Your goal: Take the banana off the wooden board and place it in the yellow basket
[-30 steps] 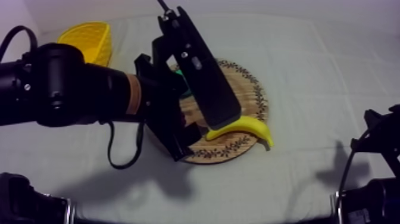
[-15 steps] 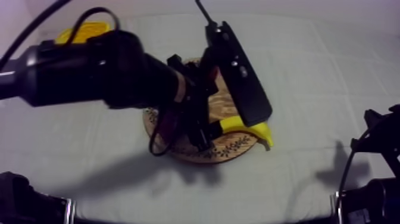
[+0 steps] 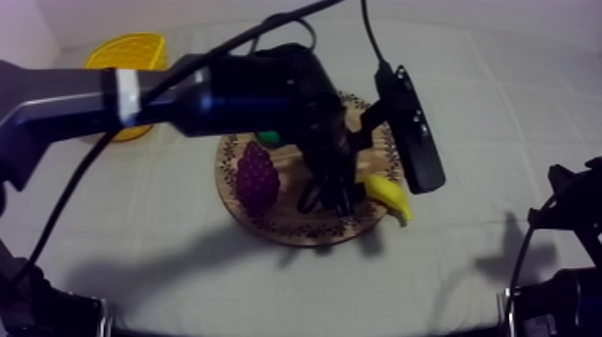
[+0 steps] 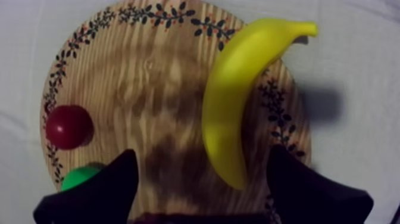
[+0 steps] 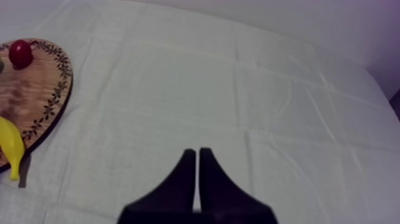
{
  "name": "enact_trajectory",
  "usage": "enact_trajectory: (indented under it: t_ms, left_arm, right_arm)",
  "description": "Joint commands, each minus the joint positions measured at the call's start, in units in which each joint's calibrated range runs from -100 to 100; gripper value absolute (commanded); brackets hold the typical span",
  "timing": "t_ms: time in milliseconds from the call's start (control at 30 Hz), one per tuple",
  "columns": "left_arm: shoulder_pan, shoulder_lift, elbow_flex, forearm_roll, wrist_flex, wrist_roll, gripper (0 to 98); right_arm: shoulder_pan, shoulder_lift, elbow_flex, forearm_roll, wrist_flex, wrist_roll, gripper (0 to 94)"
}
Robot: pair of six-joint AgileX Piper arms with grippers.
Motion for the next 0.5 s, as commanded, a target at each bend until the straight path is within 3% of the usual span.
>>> enact_trajectory:
  t_ms: [0, 467]
  left_arm:
    - [-0.1, 3.4, -5.2, -0.12, 3.2, -0.4, 78.6]
    - [-0.3, 12.7, -15.7, -1.18, 13.9, -1.1, 74.2]
  right_arm:
    - [0.0, 0.0, 0.0, 0.0, 0.0, 0.0, 0.3]
    - [0.0, 0.0, 0.0, 0.0, 0.0, 0.0, 0.3]
